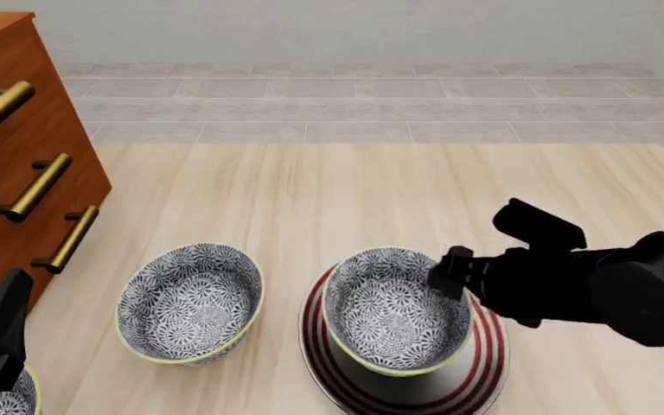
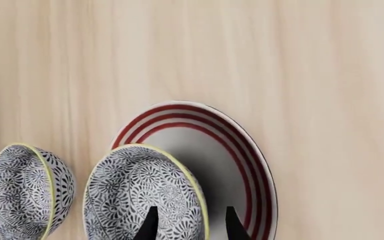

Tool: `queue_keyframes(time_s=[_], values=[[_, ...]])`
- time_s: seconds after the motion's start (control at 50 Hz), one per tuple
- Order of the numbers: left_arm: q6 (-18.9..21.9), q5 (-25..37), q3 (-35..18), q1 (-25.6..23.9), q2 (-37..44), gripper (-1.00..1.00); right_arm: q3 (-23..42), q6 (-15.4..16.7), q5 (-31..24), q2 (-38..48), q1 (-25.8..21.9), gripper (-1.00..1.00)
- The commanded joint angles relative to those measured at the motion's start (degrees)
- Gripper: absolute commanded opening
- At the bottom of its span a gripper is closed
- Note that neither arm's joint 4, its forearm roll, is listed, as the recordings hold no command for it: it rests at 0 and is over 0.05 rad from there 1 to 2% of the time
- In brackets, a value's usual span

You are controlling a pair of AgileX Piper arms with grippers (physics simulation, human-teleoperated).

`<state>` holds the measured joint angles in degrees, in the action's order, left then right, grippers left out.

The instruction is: Pick up the bowl and put it in the front on the plate.

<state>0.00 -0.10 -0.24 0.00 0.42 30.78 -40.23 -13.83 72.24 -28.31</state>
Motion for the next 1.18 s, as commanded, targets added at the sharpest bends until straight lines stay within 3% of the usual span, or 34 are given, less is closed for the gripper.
queue_keyframes(time_s=[0.02,0.3,0.58,1.18], values=[[0.0,0.0,0.0,0.0,0.0,1.0,4.73,3.41,-4.3,-0.79,2.43,1.0],[0.0,0.0,0.0,0.0,0.0,1.0,10.2,6.76,-8.59,-1.64,5.24,1.0],[0.0,0.0,0.0,0.0,0.0,1.0,13.28,8.06,-10.85,-3.33,6.28,1.0],[0.0,0.0,0.0,0.0,0.0,1.0,16.3,8.26,-9.18,-5.63,6.15,1.0]])
